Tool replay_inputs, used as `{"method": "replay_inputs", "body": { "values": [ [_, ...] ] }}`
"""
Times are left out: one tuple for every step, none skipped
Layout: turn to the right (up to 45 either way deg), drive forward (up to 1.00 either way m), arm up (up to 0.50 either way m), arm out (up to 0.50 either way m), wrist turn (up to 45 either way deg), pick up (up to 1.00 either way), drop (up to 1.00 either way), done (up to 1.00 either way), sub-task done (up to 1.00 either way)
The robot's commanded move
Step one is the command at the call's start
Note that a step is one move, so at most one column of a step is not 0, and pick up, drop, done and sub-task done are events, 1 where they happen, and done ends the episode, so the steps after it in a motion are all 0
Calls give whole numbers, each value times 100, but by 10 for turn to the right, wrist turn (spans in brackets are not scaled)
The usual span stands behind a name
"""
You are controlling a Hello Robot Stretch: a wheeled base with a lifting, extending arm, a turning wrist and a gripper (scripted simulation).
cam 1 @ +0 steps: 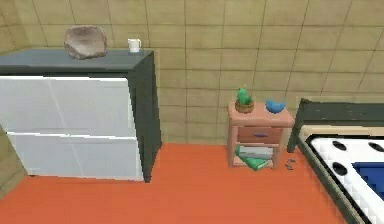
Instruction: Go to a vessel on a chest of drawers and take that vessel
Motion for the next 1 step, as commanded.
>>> {"method": "replay_inputs", "body": {
  "values": [
    [30, 0, 0, 0, 0, 0, 0, 0, 0]
  ]
}}
